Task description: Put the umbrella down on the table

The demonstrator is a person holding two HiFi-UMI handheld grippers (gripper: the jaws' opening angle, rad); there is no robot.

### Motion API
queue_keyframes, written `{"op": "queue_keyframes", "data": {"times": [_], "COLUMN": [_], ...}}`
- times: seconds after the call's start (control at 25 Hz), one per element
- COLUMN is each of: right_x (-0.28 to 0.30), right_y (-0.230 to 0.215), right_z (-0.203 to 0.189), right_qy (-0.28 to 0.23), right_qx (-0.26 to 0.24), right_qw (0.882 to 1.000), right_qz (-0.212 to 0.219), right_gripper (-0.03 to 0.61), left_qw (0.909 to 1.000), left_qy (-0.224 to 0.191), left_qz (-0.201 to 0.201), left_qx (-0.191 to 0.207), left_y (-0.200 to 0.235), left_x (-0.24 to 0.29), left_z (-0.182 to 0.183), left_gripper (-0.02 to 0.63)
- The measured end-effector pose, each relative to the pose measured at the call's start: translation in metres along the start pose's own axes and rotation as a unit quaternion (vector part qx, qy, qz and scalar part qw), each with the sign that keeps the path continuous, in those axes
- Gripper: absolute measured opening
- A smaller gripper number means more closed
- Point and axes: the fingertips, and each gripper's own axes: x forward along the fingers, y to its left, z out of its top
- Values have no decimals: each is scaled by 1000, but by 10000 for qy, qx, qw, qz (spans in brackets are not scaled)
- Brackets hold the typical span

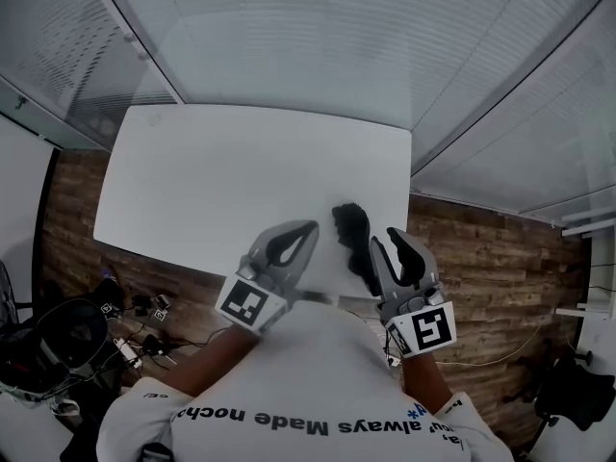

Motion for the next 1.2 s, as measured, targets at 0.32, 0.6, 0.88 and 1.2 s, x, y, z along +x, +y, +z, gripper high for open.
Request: {"op": "queue_keyframes", "data": {"times": [0.32, 0.6, 0.88, 1.2], "right_x": [0, 2, 6, 1], "right_y": [12, 11, 7, 7], "right_z": [13, 17, 14, 14], "right_qy": [-141, -179, -169, -160], "right_qx": [-15, -91, -58, -83], "right_qw": [9999, 9998, 9998, 9998], "right_qz": [40, 28, -29, -56], "right_gripper": [77, 77, 77, 77], "left_qw": [10000, 10000, 9999, 9999], "left_qy": [-46, -73, -84, -95], "left_qz": [21, 56, 70, 76], "left_qx": [13, 20, 21, 40], "left_y": [-1, -1, 3, 0], "left_x": [0, 1, 1, 1], "left_z": [4, 8, 5, 5], "left_gripper": [3, 3, 2, 3]}}
